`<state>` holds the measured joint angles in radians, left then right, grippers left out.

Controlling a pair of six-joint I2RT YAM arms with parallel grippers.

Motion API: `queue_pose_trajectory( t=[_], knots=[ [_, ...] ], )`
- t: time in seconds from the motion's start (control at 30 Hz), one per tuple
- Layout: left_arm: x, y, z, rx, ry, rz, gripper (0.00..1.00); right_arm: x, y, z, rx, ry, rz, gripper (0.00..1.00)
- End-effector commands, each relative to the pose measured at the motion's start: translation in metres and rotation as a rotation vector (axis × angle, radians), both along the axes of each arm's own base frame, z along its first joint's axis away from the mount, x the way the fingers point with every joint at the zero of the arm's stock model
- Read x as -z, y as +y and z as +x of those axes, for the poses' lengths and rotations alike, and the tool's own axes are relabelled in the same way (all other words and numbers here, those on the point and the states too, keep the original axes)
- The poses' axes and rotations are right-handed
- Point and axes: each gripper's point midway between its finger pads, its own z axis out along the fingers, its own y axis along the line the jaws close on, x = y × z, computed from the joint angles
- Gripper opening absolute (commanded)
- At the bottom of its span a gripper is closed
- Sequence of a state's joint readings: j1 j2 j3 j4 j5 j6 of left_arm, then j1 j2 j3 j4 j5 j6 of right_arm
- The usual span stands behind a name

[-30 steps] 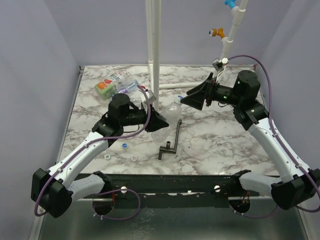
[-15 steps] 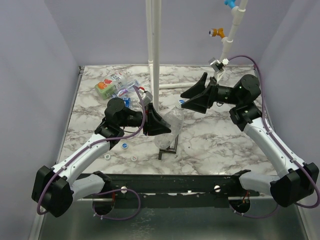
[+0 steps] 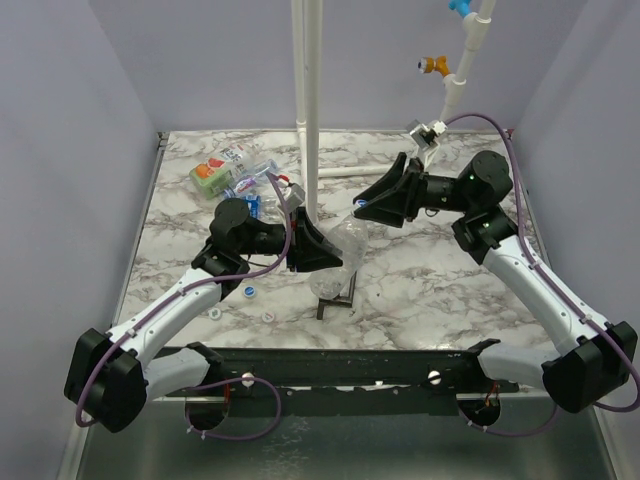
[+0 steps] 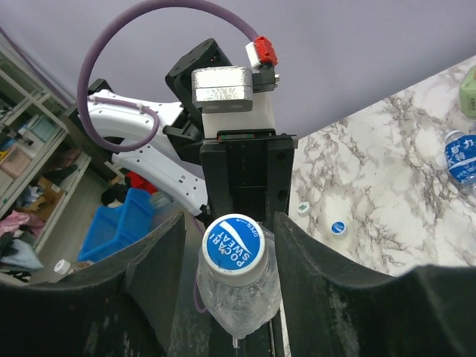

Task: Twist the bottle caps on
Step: Screw the bottle cap onto the plastic bottle.

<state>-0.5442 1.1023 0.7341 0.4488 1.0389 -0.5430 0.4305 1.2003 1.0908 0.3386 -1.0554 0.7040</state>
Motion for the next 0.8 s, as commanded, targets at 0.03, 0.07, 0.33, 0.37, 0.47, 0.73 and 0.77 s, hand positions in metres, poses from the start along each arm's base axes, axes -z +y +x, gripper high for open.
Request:
queue_pose_trajectory(
  t=[0.03, 0.07, 0.33, 0.37, 0.47, 0.73, 0.77],
  knots=[
    [0.006, -0.001, 0.003, -0.007, 0.005, -0.003, 0.0, -0.011, -0.002, 0.006, 0.073, -0.016, 0.006, 0.5],
    [0.008, -0.001, 0.004, -0.009, 0.009, 0.0, 0.0, -0.012, -0.003, 0.007, 0.081, -0.016, 0.006, 0.48],
    [0.014, -0.004, 0.021, -0.088, 0.023, 0.009, 0.0, -0.006, -0.005, 0.011, 0.129, 0.036, -0.025, 0.27],
    [0.014, -0.004, 0.025, -0.103, 0.023, 0.012, 0.0, -0.004, -0.005, 0.012, 0.141, 0.041, -0.032, 0.26],
    [0.018, -0.005, 0.036, -0.152, 0.034, 0.028, 0.0, 0.005, -0.007, 0.015, 0.18, 0.06, -0.061, 0.22],
    [0.023, -0.007, 0.052, -0.217, 0.067, 0.058, 0.0, 0.008, -0.013, 0.016, 0.237, 0.074, -0.097, 0.27],
    [0.024, -0.007, 0.054, -0.231, 0.064, 0.063, 0.0, 0.009, -0.012, 0.017, 0.24, 0.081, -0.106, 0.24]
  ],
)
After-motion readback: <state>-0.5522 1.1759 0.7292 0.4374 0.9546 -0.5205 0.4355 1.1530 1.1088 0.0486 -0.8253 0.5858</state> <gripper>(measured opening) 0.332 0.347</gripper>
